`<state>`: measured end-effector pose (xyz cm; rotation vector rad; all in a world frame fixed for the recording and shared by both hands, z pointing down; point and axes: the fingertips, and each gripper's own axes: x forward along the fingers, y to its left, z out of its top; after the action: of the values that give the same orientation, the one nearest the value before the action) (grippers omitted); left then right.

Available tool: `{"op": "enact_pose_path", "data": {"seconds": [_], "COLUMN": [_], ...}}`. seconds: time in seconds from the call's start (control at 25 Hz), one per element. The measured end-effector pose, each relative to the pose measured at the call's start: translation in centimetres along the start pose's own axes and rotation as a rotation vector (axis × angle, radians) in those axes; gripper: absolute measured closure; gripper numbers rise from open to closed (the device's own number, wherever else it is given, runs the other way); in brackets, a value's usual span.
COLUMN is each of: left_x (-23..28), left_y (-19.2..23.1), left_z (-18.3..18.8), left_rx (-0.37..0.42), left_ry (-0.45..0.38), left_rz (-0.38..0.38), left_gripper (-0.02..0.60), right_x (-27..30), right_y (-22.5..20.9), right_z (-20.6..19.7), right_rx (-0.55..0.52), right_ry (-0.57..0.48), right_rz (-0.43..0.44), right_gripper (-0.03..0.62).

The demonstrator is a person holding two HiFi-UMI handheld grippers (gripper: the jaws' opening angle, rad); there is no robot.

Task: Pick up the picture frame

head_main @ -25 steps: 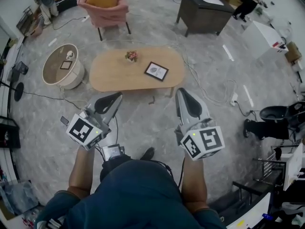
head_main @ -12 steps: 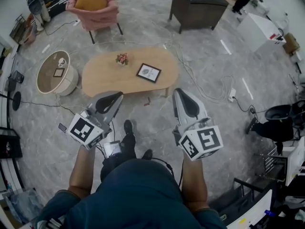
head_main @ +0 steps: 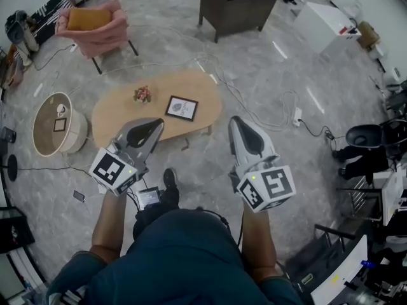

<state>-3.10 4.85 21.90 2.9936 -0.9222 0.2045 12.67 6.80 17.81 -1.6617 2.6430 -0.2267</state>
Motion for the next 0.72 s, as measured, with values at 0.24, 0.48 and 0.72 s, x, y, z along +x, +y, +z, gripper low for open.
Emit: {"op": "enact_pose_path", "data": {"seconds": [0.24,0.48,0.72], "left_x": [3.2,5.7,6.9], "left_y": [6.4,11.7,15.8], "left_z": [0.4,0.1,0.4], "left_rx": [0.013,0.013,0.006], "left_ry": [-0.015,-0.019,-0.034], "left_rz": [-0.07,-0.133,-0.162], "left_gripper": [0.585,0.586,0.586], "right_x": [5.9,10.9,14.7], "right_y": [-1.3,-2.3,-2.5], "right_z": [0.4,0.5,1.3], "right_rx": [0.012,0.019,0.003], "right_ry": [0.003,0.009,0.011], "right_rz": [-0.062,-0.119,-0.155], "right_gripper": [0.58,0.58,0.58]}}
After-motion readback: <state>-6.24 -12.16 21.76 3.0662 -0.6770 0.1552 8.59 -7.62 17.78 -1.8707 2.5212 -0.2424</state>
